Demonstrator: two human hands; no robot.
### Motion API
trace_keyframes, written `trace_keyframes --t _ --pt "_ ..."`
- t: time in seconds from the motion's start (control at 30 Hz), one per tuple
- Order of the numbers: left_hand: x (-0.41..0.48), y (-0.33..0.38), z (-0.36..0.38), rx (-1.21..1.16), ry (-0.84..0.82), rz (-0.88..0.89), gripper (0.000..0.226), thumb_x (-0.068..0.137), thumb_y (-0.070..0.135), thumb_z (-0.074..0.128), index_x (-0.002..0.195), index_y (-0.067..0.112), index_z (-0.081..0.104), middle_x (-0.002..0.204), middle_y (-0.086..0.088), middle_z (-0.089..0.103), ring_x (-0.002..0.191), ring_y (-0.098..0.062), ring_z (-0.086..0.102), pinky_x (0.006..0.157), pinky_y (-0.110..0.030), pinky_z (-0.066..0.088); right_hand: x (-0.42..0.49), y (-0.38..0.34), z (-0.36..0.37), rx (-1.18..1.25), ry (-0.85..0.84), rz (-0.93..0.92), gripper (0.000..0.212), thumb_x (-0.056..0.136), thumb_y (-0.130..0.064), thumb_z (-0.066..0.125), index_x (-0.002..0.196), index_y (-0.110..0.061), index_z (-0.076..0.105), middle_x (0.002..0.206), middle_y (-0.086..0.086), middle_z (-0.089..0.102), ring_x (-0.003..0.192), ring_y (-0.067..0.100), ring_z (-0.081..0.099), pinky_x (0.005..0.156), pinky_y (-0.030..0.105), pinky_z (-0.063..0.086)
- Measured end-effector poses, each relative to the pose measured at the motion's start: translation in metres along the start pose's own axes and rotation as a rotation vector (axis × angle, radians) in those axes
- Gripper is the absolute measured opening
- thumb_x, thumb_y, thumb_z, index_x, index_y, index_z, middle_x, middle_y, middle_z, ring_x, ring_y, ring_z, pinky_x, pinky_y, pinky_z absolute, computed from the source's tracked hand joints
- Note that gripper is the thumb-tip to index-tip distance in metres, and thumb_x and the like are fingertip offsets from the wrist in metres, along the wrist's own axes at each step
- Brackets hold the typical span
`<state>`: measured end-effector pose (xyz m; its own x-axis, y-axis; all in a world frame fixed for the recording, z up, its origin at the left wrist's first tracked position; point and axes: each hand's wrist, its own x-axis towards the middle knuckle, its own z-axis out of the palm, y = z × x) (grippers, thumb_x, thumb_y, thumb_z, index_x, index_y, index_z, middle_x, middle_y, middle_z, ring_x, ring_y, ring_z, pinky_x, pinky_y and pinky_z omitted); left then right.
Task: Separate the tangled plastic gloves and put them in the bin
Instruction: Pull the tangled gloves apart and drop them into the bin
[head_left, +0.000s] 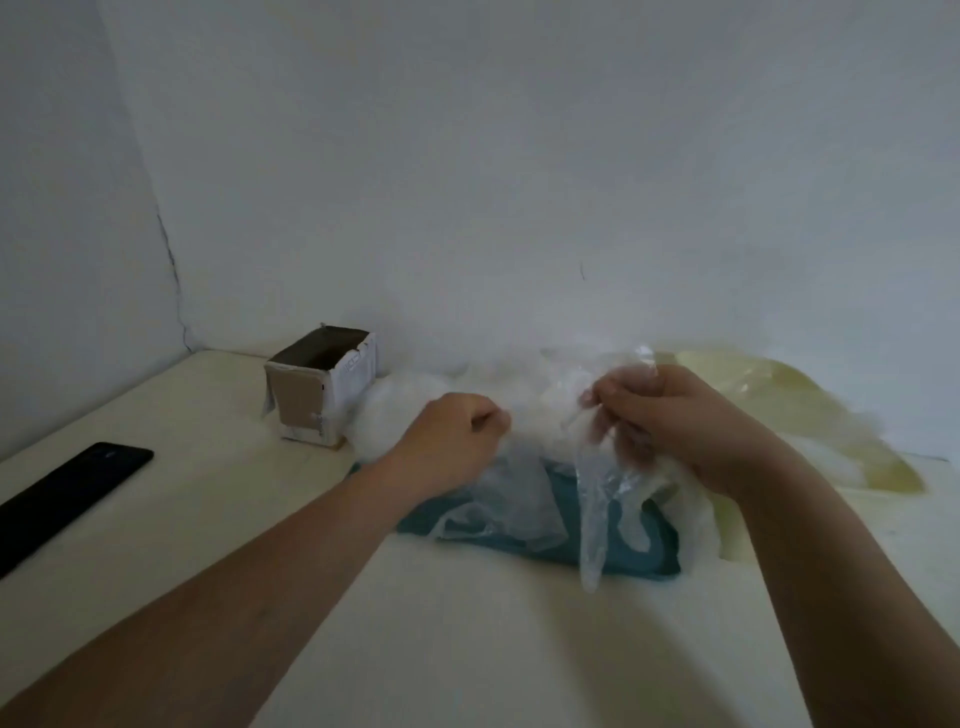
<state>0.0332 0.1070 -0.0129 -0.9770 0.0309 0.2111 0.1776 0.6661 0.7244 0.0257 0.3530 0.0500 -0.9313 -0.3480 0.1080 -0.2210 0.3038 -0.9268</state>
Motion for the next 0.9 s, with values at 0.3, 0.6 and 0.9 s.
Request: trace_keyframes --t 0.3,0.6,0.9 --pt "0.004 0.043 -0.075 -1.073 0.001 -0.233 0.064 0.087 0.066 0.070 0.116 0.009 0.074 0.099 -0.007 0.073 0.093 -0.019 0.069 0.086 -0.028 0.059 -0.009 -0.013 0.016 0.300 -0.021 -0.055 0.031 0.092 -0.023 0.067 0.111 -0.001 0.076 0.120 0.016 0.074 0.113 0.037 0.070 0.100 0.049 0.055" --pt "0.000 0.039 -0.059 -1.298 -0.263 -0.125 0.020 0.096 0.017 0.065 0.109 0.010 0.079 0.105 -0.012 0.068 0.099 -0.025 0.064 0.104 -0.043 0.046 0.004 -0.023 0.034 0.669 -0.223 0.080 0.021 0.087 -0.014 0.067 0.104 -0.003 0.073 0.098 0.021 0.068 0.087 0.036 0.070 0.088 0.047 0.054" --pt "0.001 0.030 -0.030 -1.471 -0.248 -0.130 0.032 0.105 0.008 0.049 0.090 0.003 0.077 0.107 -0.015 0.078 0.082 -0.017 0.079 0.067 -0.025 0.063 0.008 0.005 0.047 0.962 -0.347 0.083 0.029 0.083 -0.012 0.071 0.109 -0.003 0.061 0.098 0.018 0.063 0.090 0.034 0.066 0.087 0.046 0.057"
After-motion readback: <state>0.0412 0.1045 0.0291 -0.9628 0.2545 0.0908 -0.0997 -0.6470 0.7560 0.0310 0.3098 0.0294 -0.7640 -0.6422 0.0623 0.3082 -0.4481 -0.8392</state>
